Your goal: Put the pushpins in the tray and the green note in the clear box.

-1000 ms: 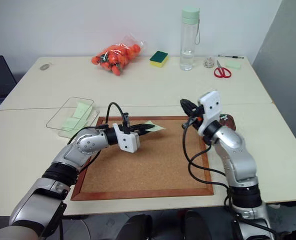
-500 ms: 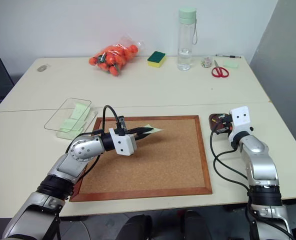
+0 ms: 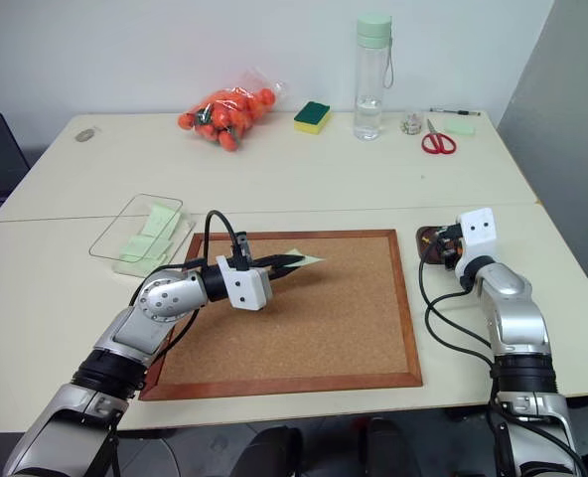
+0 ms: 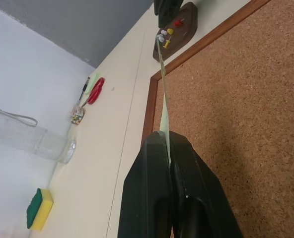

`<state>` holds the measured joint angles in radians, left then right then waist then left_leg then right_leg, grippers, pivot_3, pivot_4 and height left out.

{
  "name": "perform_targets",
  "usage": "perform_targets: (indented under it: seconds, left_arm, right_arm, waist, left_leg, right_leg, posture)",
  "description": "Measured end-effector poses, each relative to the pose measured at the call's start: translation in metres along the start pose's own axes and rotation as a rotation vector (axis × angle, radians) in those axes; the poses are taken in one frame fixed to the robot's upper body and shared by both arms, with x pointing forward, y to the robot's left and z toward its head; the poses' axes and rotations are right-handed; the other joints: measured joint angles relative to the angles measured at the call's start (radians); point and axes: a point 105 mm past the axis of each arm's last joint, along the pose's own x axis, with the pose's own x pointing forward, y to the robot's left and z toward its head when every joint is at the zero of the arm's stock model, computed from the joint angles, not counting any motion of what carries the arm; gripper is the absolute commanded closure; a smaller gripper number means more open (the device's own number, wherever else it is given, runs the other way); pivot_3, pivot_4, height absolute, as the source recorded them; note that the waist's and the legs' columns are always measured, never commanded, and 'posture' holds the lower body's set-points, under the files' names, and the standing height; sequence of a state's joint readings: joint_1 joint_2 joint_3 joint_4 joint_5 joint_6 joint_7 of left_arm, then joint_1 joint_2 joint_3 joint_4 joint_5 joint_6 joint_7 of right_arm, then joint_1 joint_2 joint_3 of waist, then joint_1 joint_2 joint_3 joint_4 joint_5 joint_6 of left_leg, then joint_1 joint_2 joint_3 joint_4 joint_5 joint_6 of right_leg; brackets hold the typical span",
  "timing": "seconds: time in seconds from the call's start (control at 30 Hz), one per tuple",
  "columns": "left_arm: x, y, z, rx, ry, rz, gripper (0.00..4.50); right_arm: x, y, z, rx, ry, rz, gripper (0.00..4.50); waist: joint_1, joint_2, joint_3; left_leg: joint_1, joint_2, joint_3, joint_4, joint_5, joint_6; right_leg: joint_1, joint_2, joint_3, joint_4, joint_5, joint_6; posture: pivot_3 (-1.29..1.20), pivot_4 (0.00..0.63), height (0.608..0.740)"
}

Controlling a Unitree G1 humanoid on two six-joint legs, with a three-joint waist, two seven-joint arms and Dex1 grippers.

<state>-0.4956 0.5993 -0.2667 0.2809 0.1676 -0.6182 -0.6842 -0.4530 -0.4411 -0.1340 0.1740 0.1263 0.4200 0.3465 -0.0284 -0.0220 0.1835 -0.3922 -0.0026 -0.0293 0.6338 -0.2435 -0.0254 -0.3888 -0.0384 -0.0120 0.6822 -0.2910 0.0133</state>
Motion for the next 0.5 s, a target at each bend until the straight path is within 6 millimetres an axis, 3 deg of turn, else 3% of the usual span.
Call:
perform_targets:
  seconds: [0.13,0.2,0.37,0.5]
  left_arm:
    - [-0.003,-0.001,-0.001,-0.003,0.009,0.001,4.5]
    - [-0.007,0.004,-0.003,-0.014,0.028,0.021,4.5]
    - [-0.032,0.037,-0.018,-0.17,0.148,0.201,4.5]
    - [-0.069,0.073,-0.04,-0.349,0.314,0.374,4.5]
  right_arm:
    - [-0.002,0.005,0.01,-0.001,-0.04,0.03,0.11]
    - [-0.008,0.016,0.021,-0.003,-0.087,0.103,0.05]
    - [-0.037,0.089,0.042,-0.045,-0.162,0.489,0.05]
    - [-0.051,0.141,0.069,-0.074,-0.205,0.728,0.05]
  waist:
    - [-0.001,0.0,0.0]
    - [-0.001,0.0,0.0]
    - [-0.004,0.0,0.0]
    - [-0.005,0.0,0.0]
  left_leg:
    - [0.0,0.0,0.0,0.0,0.0,0.0]
    - [0.0,0.001,0.0,0.0,0.0,0.0]
    - [0.0,0.003,-0.001,0.001,0.0,0.0]
    - [-0.002,0.005,-0.003,0.008,0.0,0.0]
  right_leg:
    - [0.0,0.0,0.0,0.0,0.0,0.0]
    - [0.0,0.0,0.0,0.0,0.0,0.0]
    - [0.0,0.0,-0.001,0.0,0.0,0.0]
    - [0.0,0.003,-0.002,0.001,0.001,0.0]
  posture:
    - [0.0,0.15,0.74]
    - [0.0,0.15,0.74]
    - [0.0,0.15,0.74]
    - [0.0,0.15,0.74]
